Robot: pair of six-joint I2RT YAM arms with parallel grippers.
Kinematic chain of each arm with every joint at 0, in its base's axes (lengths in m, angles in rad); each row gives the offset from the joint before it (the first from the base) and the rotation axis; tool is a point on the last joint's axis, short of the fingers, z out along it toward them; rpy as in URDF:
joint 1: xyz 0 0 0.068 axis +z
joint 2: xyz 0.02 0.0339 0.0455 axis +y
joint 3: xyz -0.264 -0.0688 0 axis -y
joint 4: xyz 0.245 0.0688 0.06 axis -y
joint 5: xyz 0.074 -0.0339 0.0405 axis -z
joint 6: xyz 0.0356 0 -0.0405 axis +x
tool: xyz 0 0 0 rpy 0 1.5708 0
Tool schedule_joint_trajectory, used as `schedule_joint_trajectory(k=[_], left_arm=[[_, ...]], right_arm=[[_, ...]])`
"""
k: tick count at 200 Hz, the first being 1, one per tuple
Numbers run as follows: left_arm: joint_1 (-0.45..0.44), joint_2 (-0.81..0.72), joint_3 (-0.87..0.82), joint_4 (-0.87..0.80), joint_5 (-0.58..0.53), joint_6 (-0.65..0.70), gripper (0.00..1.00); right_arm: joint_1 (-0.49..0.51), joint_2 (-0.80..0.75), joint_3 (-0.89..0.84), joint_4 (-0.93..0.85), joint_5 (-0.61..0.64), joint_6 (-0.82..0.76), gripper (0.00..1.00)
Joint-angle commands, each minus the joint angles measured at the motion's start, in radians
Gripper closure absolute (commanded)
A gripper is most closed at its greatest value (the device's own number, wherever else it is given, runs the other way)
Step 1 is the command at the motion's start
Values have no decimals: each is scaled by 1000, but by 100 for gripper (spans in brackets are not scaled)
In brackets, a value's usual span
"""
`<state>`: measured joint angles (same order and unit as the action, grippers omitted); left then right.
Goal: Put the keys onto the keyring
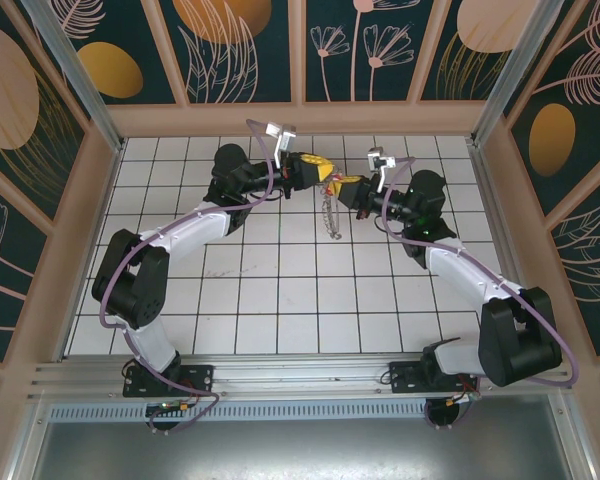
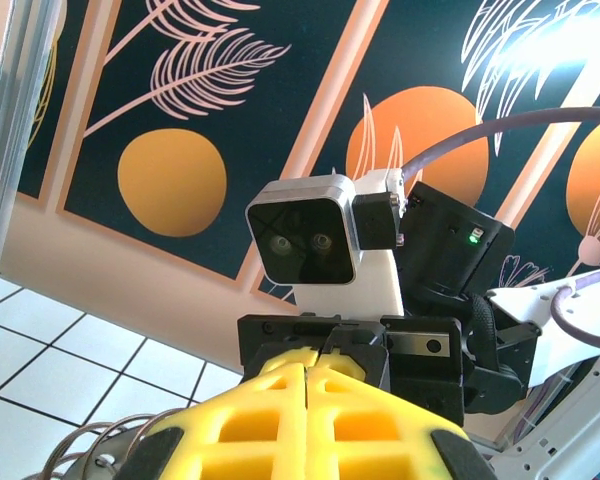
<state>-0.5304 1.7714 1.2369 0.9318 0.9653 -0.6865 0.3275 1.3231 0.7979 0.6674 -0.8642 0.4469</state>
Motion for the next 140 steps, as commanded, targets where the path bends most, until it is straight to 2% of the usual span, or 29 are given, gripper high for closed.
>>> schedule_joint_trajectory(k=[1,53,101,127,140], left_arm=[[-6,-39,16,89,-25,-14,100],[-9,-38,6,115,-40,-25,100],[-14,-35,-10,134,-58,-36,100],[-15,-37,-35,167,-90,-55,100],[-15,-36,-48,190,-108,-74,100]], right_arm=[[24,-22,10,-4,-27,-23,100],[86,-11,42,-62,-22,-72,100],[93,-4,59,-94,7,-86,100],[70,-46,27,-113,38,-83,72],[44,-80,0,-107,40,-63,67]])
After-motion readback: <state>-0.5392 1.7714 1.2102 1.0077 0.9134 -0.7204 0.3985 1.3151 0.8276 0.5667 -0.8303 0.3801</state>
